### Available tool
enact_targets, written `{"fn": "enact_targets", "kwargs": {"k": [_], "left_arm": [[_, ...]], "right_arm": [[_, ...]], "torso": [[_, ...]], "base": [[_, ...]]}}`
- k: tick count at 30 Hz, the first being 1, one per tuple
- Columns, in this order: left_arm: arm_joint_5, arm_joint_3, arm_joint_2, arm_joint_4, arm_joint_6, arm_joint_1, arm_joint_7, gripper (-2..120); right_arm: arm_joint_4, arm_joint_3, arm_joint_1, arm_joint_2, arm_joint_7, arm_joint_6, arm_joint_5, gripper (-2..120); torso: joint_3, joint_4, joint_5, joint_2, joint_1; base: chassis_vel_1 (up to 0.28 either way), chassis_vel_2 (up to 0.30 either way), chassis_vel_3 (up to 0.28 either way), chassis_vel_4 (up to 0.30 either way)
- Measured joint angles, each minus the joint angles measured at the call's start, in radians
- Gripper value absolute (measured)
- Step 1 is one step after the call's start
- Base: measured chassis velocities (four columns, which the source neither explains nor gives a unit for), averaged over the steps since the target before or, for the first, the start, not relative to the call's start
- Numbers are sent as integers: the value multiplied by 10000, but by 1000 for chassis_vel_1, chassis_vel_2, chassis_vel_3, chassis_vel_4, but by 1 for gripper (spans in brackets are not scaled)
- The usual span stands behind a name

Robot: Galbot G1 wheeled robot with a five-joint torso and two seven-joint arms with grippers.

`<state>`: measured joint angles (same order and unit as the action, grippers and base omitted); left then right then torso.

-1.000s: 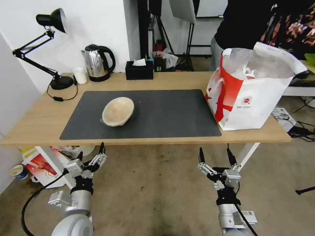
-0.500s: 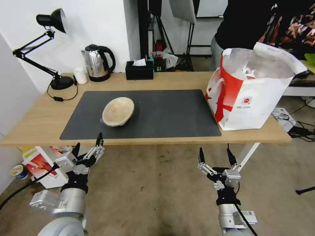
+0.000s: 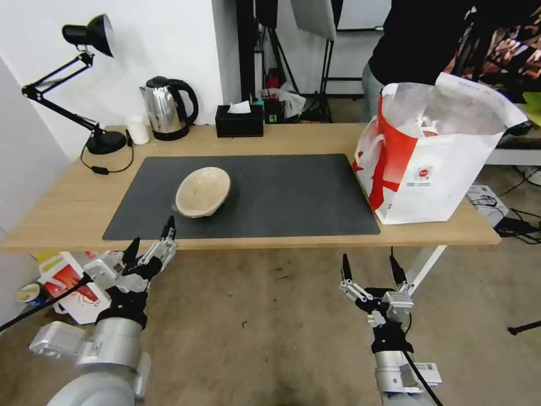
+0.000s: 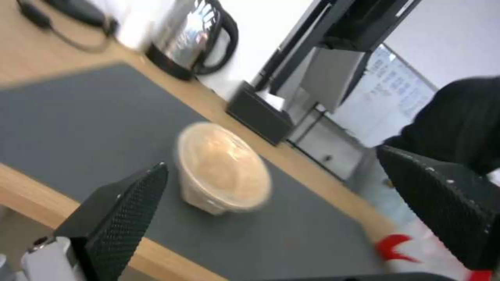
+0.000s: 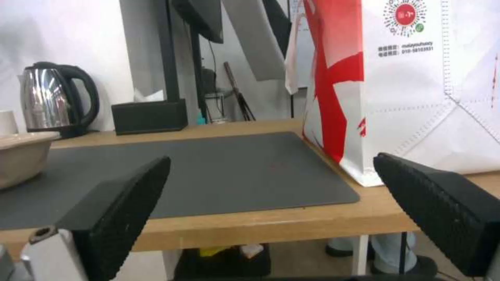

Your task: Pick up the trash from the table and place it into the takeout bag.

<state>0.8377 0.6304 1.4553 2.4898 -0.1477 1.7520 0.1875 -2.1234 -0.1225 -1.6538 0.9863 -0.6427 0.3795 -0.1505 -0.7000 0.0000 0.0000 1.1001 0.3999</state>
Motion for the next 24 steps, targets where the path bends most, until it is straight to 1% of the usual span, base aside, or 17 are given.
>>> {"fn": "enact_targets", "kwargs": {"k": [1,2,3,4,5,7,8,10,12,13,14,16,24], "left_arm": [[35,1,-8,1,-10,-12,12,100],[488,21,-105,10,-123,-130,141,100],[488,21,-105,10,-123,-130,141,100],[989,37,-190,18,-210,-240,271,100],[1884,69,-297,61,-330,-420,525,100],[2870,100,-361,107,-470,-617,832,100],[2870,100,-361,107,-470,-617,832,100],[4248,95,-368,128,-585,-807,1152,100],[5063,84,-335,128,-613,-976,1371,100],[5063,84,-335,128,-613,-976,1371,100],[5437,91,-333,120,-657,-1077,1483,100],[5821,138,-346,22,-668,-1210,1567,100],[6111,228,-368,-163,-804,-1369,1820,100]], "right_arm": [[-1,0,0,0,0,0,0,100],[0,0,-1,0,0,0,0,100],[0,0,-1,0,0,0,0,100],[0,0,0,0,0,0,-1,100],[0,0,0,0,0,0,0,100],[0,0,0,0,0,0,0,100],[0,0,0,0,0,0,0,100],[0,0,0,0,0,0,0,100],[0,0,-1,0,0,0,-1,100],[0,0,-1,0,0,0,-1,100],[0,0,0,0,0,0,0,100],[0,0,0,0,0,0,0,100],[0,0,0,0,0,0,0,100]], "torso": [[0,0,0,0,0],[0,0,-2,0,0],[0,0,-2,0,0],[0,0,-1,-1,0],[0,0,-1,-1,1],[0,-1,-1,-2,0],[0,-1,-1,-2,0],[0,1,0,-3,0],[0,0,0,-3,1],[0,0,0,-3,1],[-1,0,0,-3,1],[0,0,-1,-3,1],[0,0,-1,-2,1]], "base": [[0,0,0,0],[0,0,0,0],[0,0,0,0],[0,0,0,0],[0,0,0,0],[0,0,0,0],[0,0,0,0],[0,0,0,0],[0,0,0,0],[0,0,0,0],[0,0,0,0],[0,0,0,0],[0,0,0,0]]}}
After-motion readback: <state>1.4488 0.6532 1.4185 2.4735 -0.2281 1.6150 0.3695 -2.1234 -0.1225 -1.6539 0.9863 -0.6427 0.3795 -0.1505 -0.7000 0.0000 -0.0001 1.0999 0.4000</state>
